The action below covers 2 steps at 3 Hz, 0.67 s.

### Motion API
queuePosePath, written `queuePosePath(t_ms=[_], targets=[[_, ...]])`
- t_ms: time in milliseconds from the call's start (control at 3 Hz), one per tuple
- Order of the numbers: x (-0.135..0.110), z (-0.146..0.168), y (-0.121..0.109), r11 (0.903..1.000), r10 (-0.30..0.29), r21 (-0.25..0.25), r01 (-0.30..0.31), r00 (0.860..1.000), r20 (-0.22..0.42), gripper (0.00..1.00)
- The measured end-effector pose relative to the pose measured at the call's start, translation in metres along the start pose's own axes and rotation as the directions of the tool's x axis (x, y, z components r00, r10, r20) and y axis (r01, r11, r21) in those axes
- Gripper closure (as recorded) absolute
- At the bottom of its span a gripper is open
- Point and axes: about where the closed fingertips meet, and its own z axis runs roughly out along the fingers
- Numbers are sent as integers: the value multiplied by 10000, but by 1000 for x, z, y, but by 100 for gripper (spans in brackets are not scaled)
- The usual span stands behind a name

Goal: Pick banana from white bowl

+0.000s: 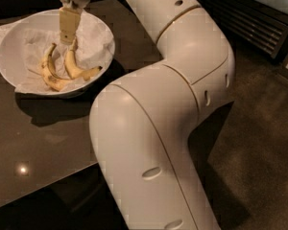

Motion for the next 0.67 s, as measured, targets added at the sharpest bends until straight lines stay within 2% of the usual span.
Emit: queuePosePath(t_ms=[333,667], targets=[[2,13,-5,9982,398,-475,-371,9976,570,41],[5,18,-8,9936,874,-786,-806,9923,873,41]])
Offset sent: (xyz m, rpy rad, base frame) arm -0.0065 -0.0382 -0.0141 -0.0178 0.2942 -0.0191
